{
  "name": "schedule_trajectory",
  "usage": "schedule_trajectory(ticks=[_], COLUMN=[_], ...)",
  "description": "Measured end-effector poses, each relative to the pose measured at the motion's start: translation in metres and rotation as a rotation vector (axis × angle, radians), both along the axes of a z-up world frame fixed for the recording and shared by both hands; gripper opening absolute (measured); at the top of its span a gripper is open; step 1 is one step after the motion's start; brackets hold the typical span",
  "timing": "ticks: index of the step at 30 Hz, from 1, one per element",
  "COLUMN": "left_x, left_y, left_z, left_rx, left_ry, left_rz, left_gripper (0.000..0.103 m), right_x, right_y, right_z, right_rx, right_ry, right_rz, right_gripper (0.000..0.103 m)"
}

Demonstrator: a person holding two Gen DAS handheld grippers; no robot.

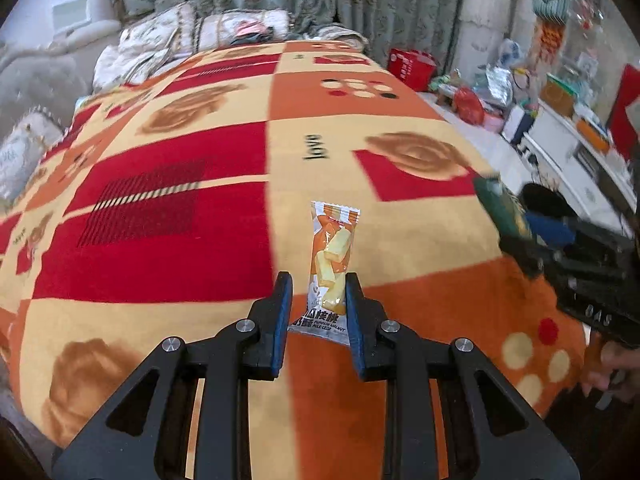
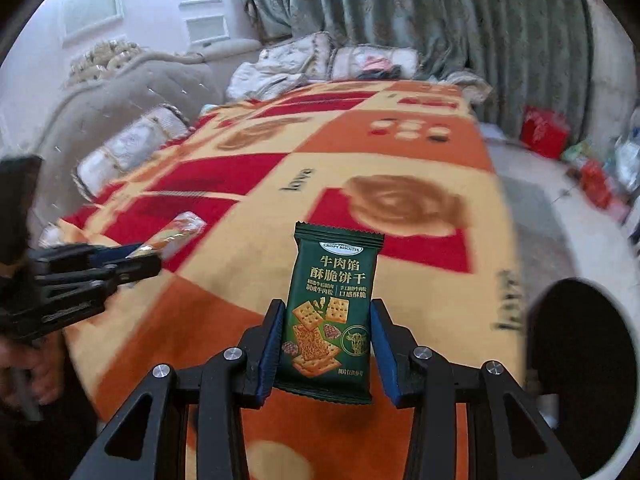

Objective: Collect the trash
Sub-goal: 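Carry both snack packets over the black bin and open both tools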

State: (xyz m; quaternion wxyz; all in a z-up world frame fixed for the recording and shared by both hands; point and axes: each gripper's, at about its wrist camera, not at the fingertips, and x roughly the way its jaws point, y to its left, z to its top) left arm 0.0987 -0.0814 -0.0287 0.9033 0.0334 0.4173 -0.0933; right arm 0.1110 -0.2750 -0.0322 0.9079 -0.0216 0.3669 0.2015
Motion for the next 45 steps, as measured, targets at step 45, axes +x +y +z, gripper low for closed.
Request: schedule_trajectory(ticks=[45], left_x=[-0.021], left_y=[-0.049], left_z=[0.010], left_rx=[0.140], left_ry=[-0.082], left_rz=[0.012], left_gripper=[0.024], right_x=[-0.015], right_y=[-0.068], right_z=[0.019], right_rx=[0.061], right_ry=[-0.090], right_rz=[-0.193], right_gripper=[0.040])
